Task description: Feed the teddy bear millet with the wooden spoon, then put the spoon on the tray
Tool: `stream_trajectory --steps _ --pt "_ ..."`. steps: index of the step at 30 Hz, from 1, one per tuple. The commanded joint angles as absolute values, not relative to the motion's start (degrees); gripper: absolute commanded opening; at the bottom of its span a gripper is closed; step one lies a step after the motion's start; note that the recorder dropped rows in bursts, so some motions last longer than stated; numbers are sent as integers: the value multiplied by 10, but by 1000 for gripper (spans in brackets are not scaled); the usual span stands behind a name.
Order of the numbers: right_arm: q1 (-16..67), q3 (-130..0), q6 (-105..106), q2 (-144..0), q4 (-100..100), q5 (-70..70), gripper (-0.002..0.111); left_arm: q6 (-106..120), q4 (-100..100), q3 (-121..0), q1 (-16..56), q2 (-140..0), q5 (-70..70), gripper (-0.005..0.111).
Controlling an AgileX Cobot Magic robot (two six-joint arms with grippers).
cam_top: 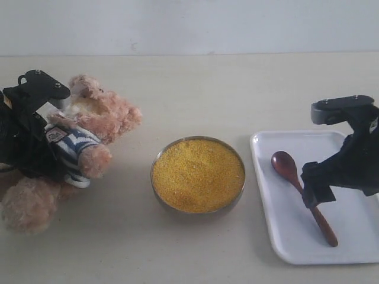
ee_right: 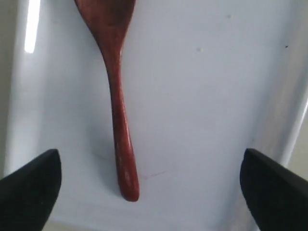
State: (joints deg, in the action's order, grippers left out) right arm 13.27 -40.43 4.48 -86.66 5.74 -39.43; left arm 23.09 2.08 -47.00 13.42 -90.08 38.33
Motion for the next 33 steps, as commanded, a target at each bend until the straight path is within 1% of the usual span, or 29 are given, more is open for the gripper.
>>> stream_trajectory --steps 1,3,5,9,10,11,15,16,22,23,24,25,27,29,30,31,33 --pt "170 -400 51 -895 47 -374 92 245 5 -463 139 -890 354 4" --pt "185 -400 47 -903 35 -359 90 245 5 -463 139 -888 352 4" --pt "194 -400 27 -915 15 -347 82 245 5 -463 139 -888 352 4" --pt "194 -400 15 -939 5 -320 54 244 6 -463 139 -888 353 4" --pt "194 -400 15 -944 7 -311 45 237 6 -463 139 -888 353 4" --pt "194 -400 15 -945 7 -307 39 231 6 -463 139 -888 353 4" --pt "194 -400 19 -947 8 -302 5 228 6 -463 139 -888 356 4" --pt "194 -400 19 -947 8 -302 0 228 6 -463 139 -888 356 4" --pt "194 -400 21 -947 8 -302 0 228 6 -463 139 -888 356 4" --pt "194 -400 21 -947 8 -302 2 228 6 -463 139 -888 357 4" --pt "194 -400 21 -947 8 -302 6 228 6 -463 139 -888 357 4" --pt "194 -400 21 -947 8 -302 12 228 6 -463 139 -888 358 4" --pt "194 -400 21 -947 8 -301 28 228 6 -463 139 -888 358 4" --pt "194 -400 21 -947 8 -298 51 228 6 -463 139 -888 358 4" --pt "194 -400 21 -947 8 -295 58 227 6 -463 139 -888 359 4" --pt "194 -400 21 -947 8 -291 62 227 6 -463 139 -888 359 4" --pt "194 -400 21 -955 8 -289 58 227 6 -463 139 -888 359 4"
